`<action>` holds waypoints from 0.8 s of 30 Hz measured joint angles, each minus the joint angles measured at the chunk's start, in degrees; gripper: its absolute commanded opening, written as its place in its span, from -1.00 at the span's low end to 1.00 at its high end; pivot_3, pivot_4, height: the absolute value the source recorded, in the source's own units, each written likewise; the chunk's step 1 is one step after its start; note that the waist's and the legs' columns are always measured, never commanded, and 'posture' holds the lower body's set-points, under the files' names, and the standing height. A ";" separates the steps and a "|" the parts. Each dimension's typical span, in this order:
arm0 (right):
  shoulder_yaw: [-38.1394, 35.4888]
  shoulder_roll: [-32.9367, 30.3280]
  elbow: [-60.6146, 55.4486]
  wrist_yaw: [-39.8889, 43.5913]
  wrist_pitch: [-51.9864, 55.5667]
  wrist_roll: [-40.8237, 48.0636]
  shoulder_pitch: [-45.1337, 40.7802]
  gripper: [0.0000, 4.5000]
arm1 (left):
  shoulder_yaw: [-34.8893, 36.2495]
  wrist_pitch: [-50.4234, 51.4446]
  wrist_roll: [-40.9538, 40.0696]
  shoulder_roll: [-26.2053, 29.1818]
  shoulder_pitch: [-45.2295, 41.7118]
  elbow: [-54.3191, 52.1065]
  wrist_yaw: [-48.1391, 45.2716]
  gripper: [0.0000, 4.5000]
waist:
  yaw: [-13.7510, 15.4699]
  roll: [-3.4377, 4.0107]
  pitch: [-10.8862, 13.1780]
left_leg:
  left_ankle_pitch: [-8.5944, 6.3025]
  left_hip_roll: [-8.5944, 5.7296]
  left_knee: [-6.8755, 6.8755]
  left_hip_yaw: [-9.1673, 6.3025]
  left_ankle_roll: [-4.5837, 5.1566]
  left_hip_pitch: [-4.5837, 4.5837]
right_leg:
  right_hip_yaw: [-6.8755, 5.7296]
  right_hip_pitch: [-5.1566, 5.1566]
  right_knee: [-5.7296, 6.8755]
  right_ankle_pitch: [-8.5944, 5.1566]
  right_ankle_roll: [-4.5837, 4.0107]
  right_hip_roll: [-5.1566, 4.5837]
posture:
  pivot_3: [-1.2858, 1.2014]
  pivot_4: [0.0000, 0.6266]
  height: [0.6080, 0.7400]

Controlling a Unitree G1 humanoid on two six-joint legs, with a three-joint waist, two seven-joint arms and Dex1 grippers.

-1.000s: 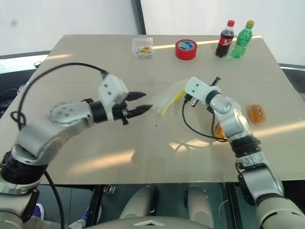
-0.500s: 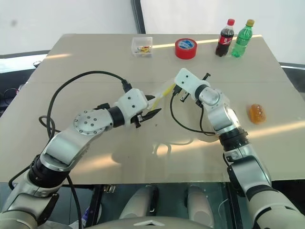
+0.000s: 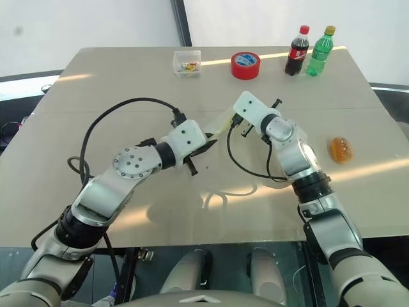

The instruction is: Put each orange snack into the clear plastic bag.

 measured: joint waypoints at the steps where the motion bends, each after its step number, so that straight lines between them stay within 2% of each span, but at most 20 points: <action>1: 0.03 -0.21 -0.61 0.00 0.07 -0.15 0.21 -1.00 | 0.00 -0.66 0.49 0.01 -0.08 0.58 -0.35 -0.96 | 0.00 0.00 0.00 | 0.00 0.00 0.00 0.00 0.00 0.00 | 0.00 0.00 0.00 0.00 0.00 0.00 | 0.03 -0.52 1.00; 5: 0.92 -2.67 -3.97 0.37 0.07 -1.71 2.67 -1.00 | 0.49 -6.97 2.54 1.50 -0.13 4.96 -2.34 -0.96 | 0.06 0.00 0.00 | 0.00 0.00 0.01 -0.01 0.00 0.00 | -0.02 0.00 0.00 0.00 0.00 -0.01 | 0.03 -0.52 1.00; 8: 1.46 -5.08 -7.96 2.37 0.99 -2.17 5.79 -0.63 | 2.21 -16.01 2.62 3.62 -0.83 10.44 -5.75 -1.00 | 0.15 0.00 0.01 | 0.00 0.01 0.01 -0.04 -0.01 -0.01 | -0.05 0.00 -0.02 0.00 0.00 -0.02 | 0.03 -0.52 1.00; 10: 1.32 -6.72 -12.73 4.83 2.96 -1.62 8.83 -0.22 | 4.72 -24.83 2.71 5.81 -2.40 17.58 -8.51 -1.00 | 0.15 0.01 0.01 | -0.01 0.00 0.01 -0.06 0.02 -0.01 | -0.07 0.00 -0.02 0.00 0.00 -0.02 | 0.03 -0.52 1.00; 14: 0.23 -7.31 -20.83 7.03 7.06 0.33 13.44 0.59 | 7.09 -33.87 3.14 6.09 -4.33 24.65 -10.95 -1.00 | 0.15 0.01 0.01 | -0.12 0.00 0.03 -0.07 0.21 -0.04 | -0.08 0.00 -0.02 0.00 0.00 -0.04 | 0.03 -0.52 1.00; 17: -1.07 -7.49 -28.85 8.90 10.90 3.00 18.13 0.59 | 7.18 -37.03 3.64 4.59 -4.44 27.63 -11.90 -1.00 | 0.21 0.00 0.01 | -0.13 -0.01 0.10 -0.14 0.23 -0.14 | -0.14 0.00 -0.03 0.00 0.01 -0.06 | 0.03 -0.52 1.00; 19: -2.93 -6.61 -32.27 9.28 13.81 5.37 19.26 0.30 | 7.18 -38.07 3.89 4.19 -4.20 28.30 -12.09 -1.00 | 0.21 -0.01 0.02 | -0.13 0.00 0.21 -0.22 0.23 -0.20 | -0.21 0.00 0.00 0.00 0.01 -0.06 | 0.03 -0.52 1.00; 20: -4.48 -5.29 -33.86 9.29 15.53 6.82 19.44 0.27 | 7.18 -38.46 4.13 4.00 -4.17 28.39 -12.29 -1.00 | 0.13 -0.01 0.02 | -0.13 0.00 0.22 -0.22 0.23 -0.18 | -0.21 0.00 0.03 0.00 0.01 -0.04 | 0.03 -0.52 1.00; 24: -7.80 0.65 -38.47 8.14 22.41 12.86 18.55 -0.59 | 7.20 -39.68 4.72 3.36 -4.08 28.46 -12.99 -1.00 | -0.06 0.00 0.02 | -0.13 0.01 0.21 -0.22 0.23 -0.08 | -0.21 0.01 0.12 0.00 0.01 0.04 | 0.03 -0.52 1.00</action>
